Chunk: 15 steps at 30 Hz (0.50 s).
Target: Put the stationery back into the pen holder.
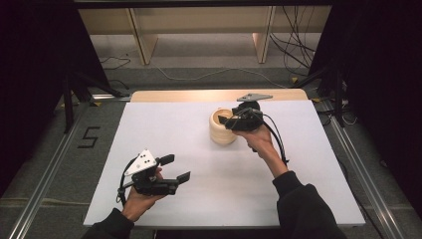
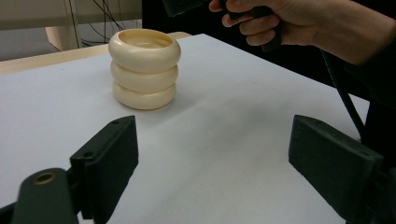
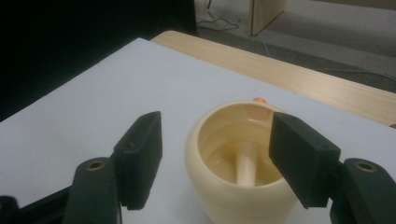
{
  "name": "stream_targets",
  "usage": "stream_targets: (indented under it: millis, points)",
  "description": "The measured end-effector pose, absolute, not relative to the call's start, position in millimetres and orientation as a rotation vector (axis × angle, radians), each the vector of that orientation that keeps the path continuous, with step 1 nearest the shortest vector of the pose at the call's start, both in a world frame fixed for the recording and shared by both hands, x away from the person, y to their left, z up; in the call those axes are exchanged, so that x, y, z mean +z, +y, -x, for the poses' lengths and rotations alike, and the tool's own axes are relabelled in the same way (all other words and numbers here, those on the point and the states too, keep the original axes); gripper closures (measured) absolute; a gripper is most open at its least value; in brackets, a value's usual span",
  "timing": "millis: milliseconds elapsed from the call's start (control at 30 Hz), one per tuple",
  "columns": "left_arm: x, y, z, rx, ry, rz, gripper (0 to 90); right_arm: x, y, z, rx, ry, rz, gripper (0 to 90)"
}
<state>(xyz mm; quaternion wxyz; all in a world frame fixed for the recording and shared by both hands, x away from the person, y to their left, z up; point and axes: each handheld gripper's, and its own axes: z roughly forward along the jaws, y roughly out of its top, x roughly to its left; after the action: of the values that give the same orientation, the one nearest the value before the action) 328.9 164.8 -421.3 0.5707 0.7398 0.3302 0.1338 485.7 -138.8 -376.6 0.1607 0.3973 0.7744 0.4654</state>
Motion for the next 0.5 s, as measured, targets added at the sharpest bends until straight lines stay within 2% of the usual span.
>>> stream_targets:
  millis: [500]
  points:
    - [-421, 165, -329, 0.311, 0.777, -1.736, 15.5, -370, -151, -437, 1.417, 2.245, -1.008, 32.9]
